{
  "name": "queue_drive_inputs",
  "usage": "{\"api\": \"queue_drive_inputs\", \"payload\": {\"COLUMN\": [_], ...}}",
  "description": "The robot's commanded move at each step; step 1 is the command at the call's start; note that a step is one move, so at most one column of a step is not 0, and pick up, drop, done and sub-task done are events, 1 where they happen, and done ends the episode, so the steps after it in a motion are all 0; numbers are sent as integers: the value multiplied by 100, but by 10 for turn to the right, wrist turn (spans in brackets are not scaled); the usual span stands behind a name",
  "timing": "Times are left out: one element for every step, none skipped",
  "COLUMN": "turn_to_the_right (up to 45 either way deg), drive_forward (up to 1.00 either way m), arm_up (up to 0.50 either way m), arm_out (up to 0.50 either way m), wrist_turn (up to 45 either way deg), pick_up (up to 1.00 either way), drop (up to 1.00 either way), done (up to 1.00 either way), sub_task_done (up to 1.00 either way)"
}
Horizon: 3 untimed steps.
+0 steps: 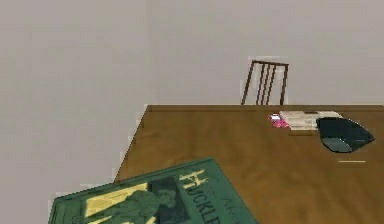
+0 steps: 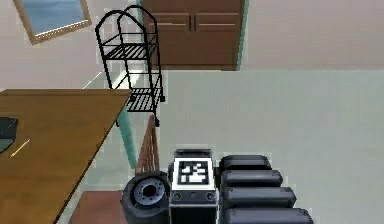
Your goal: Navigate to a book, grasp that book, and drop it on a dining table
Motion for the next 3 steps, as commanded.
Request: {"api": "queue_drive_inputs", "payload": {"turn_to_the_right": [300,-270,0], "drive_forward": [0,0,15], "arm_up": [0,0,0], "arm_out": [0,0,0], "wrist_turn": [0,0,0], "pick_up": [0,0,0], "drop": [0,0,0], "done": [0,0,0], "sub_task_done": [0,0,0]}}
